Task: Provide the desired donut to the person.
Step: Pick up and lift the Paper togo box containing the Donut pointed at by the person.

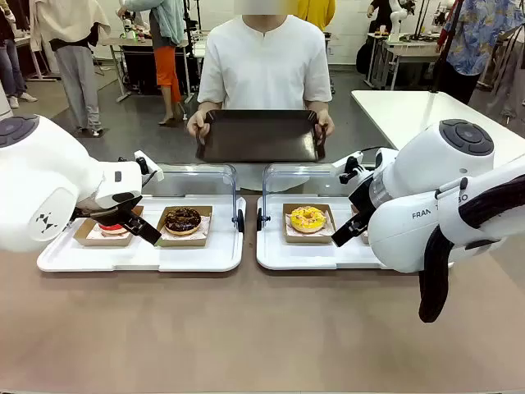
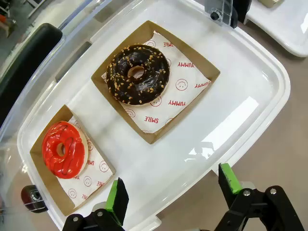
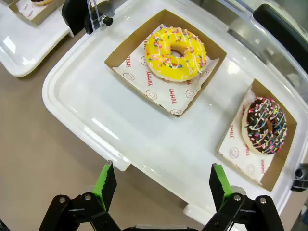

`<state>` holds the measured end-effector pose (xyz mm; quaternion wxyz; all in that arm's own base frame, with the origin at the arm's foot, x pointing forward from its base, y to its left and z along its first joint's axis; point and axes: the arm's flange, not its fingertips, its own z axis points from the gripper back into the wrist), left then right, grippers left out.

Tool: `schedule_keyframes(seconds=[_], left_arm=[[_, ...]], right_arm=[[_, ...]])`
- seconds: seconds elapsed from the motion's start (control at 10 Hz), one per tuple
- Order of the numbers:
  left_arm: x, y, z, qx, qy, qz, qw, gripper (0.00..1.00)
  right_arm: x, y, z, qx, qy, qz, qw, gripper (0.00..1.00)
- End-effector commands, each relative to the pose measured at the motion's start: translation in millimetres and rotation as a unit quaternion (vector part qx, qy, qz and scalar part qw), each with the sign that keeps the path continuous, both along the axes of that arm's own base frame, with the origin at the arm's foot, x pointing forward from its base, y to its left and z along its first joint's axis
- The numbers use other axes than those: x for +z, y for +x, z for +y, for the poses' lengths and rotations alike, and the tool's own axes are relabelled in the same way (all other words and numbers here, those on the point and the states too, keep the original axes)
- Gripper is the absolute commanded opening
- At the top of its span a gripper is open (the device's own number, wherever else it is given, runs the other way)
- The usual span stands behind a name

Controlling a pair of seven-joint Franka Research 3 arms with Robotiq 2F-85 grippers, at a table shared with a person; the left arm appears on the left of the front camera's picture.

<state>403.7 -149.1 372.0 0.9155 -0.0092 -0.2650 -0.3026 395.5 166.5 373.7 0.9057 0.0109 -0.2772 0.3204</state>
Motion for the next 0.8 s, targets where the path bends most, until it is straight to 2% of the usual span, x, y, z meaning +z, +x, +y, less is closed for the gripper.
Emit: schedule_keyframes(seconds=[0.0, 0.7], left_arm=[[-0.1, -0.1, 0.0, 0.0, 0.0, 0.0, 1.0, 1.0], [-0.1, -0.1, 0.0, 0.0, 0.0, 0.0, 1.0, 1.0]], right_arm=[[0.0, 0.0, 0.0, 0.0, 0.0, 0.0, 1.0, 1.0], [0.0, 0.0, 0.0, 0.0, 0.0, 0.0, 1.0, 1.0]])
